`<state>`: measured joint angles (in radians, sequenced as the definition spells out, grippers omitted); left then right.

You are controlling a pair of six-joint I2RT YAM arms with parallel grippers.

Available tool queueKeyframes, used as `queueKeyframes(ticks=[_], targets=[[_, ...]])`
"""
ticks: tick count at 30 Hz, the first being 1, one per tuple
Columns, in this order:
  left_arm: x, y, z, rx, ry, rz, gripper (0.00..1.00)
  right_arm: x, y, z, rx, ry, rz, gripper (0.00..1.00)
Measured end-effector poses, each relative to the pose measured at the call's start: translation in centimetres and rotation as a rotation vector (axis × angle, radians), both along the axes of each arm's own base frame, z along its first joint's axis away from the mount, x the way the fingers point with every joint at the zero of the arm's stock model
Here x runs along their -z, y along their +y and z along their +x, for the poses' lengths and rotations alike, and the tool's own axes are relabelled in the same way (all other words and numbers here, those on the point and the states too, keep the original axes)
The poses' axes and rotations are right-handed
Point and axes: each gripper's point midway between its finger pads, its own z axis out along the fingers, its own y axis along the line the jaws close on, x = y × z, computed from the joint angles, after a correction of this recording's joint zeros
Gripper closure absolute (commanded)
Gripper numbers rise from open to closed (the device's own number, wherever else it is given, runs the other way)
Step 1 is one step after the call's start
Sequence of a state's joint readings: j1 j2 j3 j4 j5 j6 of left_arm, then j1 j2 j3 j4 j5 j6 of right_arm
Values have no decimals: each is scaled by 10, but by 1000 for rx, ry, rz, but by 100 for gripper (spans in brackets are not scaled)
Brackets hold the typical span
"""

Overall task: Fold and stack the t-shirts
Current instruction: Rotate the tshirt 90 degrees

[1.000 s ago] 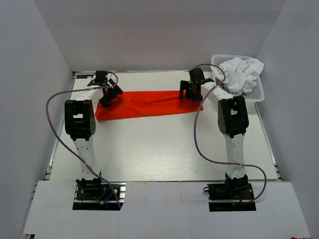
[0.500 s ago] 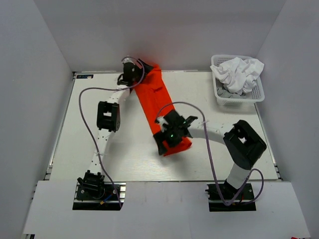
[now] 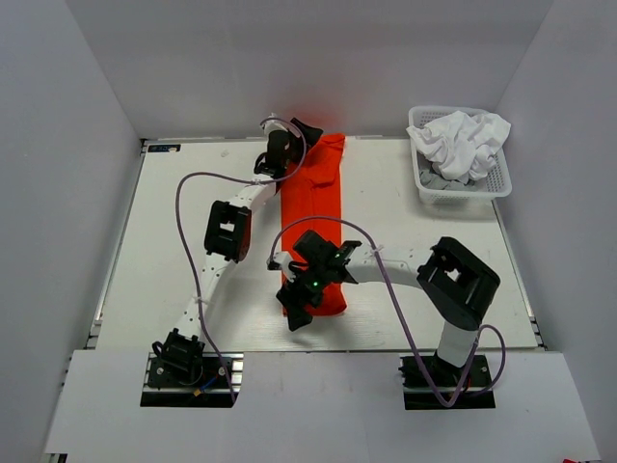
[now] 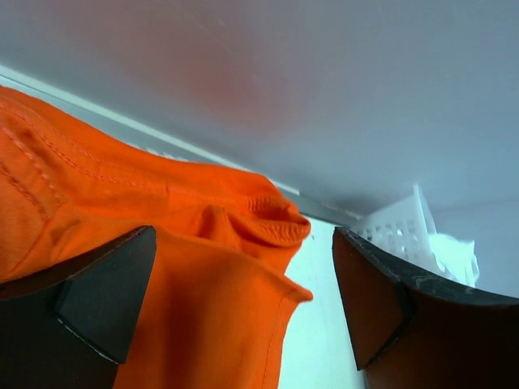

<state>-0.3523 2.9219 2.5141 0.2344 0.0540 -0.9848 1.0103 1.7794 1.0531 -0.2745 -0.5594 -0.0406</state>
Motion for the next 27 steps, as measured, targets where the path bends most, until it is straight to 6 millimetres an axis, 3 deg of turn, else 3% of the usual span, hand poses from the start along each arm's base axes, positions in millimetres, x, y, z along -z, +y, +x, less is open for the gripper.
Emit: queueKeyframes(ticks=[6,10,12,14,17,20,22,24,25,27], targets=[[-3,14,6,-36,-10,18,0,-9,6,4,35,-53,38,10],[-14,20,4,-28,-16,79,0,-46,9,14,85,-139,135,10],[-33,22,2,-19,-31,112,0,-74,16,21,113,-190,219,10],[-69,24,-4,1,-61,143,0,-99,21,28,157,-234,292,10],[-148,25,-24,51,-138,164,0,-118,19,44,282,-278,321,10],[-231,31,-64,105,-208,190,0,-118,2,69,486,-309,258,10],[-260,41,-105,139,-199,228,0,-109,-21,82,615,-339,202,10],[-259,53,-158,170,-173,265,0,-93,-54,91,740,-365,141,10],[-248,58,-188,187,-146,281,0,-86,-69,91,778,-372,119,10],[-206,66,-247,227,-61,309,0,-70,-96,90,850,-363,69,10]])
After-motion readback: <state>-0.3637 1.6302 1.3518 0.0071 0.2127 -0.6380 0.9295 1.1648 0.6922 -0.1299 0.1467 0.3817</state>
